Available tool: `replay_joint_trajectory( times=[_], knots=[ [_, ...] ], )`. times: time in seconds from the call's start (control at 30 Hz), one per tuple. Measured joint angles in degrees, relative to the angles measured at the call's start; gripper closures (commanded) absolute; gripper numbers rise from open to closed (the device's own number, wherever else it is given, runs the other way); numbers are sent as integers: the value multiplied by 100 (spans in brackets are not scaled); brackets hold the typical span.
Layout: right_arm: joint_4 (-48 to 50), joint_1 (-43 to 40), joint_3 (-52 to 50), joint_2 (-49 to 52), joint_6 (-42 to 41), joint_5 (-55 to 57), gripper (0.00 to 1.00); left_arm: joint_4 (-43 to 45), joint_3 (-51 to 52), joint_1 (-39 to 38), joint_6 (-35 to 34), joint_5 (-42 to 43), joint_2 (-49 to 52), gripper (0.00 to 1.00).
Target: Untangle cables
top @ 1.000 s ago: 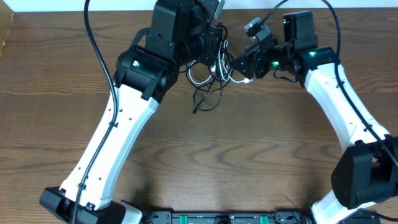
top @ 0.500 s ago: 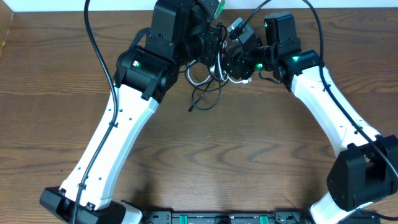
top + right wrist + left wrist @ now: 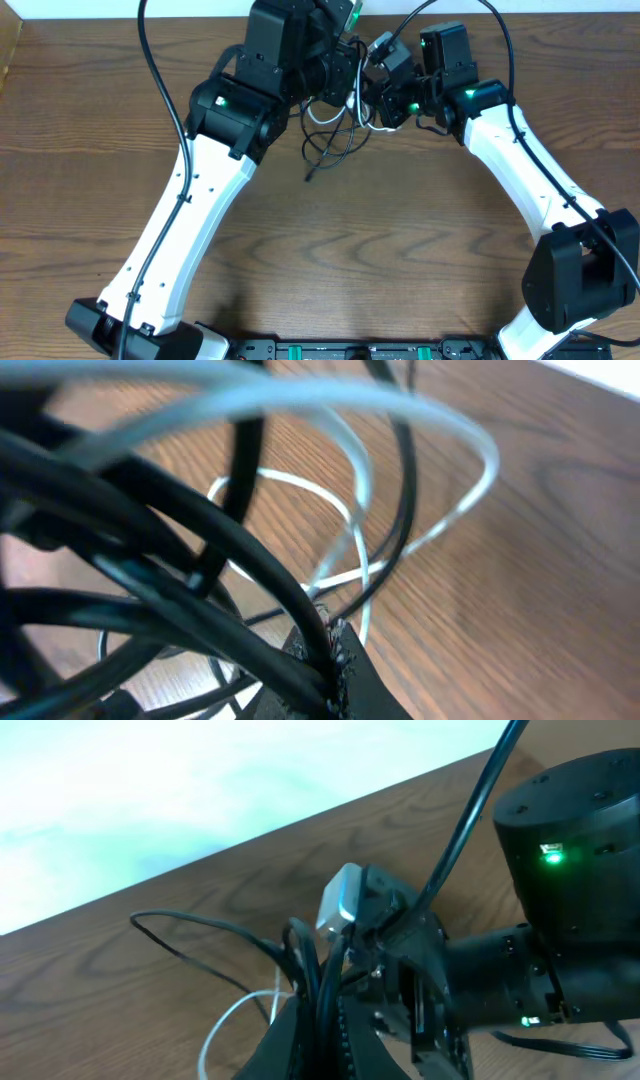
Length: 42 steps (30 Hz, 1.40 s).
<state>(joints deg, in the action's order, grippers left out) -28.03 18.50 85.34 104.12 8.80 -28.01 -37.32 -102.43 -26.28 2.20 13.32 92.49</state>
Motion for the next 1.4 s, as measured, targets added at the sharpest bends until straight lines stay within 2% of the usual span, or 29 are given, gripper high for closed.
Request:
replay_joint_trajectory(
  times=[0.2, 0.37, 0.6, 0.93, 1.4],
  knots=[
    [-483, -149, 0, -251, -70, 730, 99, -15, 39, 7, 173, -175, 15, 92],
    [-848, -640, 0, -699, 48, 861, 99, 13, 42, 227, 236, -131, 15, 92],
    [-979, -1102, 13, -1110, 125, 610, 99, 20, 50, 927, 234, 214, 61, 92],
    [-1305, -2194, 9, -1150, 179, 1397, 99, 66, 50, 2070, 208, -208, 61, 92],
    [-1458, -2337, 9, -1150, 181, 1777, 99, 70, 50, 2105, 190, -409, 61, 92]
  ],
)
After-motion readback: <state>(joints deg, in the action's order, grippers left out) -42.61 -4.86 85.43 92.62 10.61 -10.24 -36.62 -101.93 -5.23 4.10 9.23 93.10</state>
